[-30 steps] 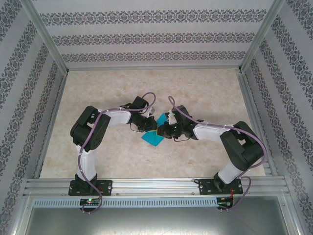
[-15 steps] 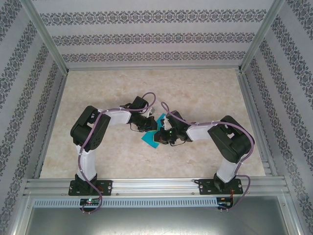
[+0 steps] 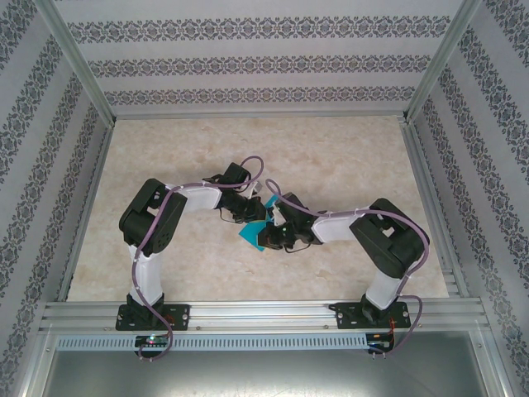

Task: Fold a paper plane with a square sheet of paper (pick it up from the middle)
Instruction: Fold the triangle a second time at the center of the table.

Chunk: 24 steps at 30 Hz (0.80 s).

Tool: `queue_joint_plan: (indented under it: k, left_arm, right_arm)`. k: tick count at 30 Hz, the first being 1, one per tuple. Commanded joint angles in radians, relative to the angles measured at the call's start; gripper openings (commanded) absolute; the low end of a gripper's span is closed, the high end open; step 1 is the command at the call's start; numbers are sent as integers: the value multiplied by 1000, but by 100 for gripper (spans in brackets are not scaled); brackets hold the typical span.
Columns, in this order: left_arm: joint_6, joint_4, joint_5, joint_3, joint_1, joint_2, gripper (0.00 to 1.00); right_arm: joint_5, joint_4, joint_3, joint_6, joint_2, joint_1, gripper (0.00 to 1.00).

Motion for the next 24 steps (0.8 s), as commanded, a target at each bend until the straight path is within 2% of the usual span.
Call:
queue_joint_plan:
  k: [1,9,16,24]
  left_arm:
    - [32,-60,-85,-23,9,70,13]
    - [40,-71,-82,-24,9,69,13]
    - [34,-57,-73,-39,9,62,13]
    - [35,-59,-60,-40,10,51,13]
  right_arm:
    - [5,-18,-81,37,-9,41,7]
    - [-2,125,-172,139,-93,72,7]
    - [-28,132,-115,140,-161,20,7]
    - [3,-21,27,48,-96,-49,7]
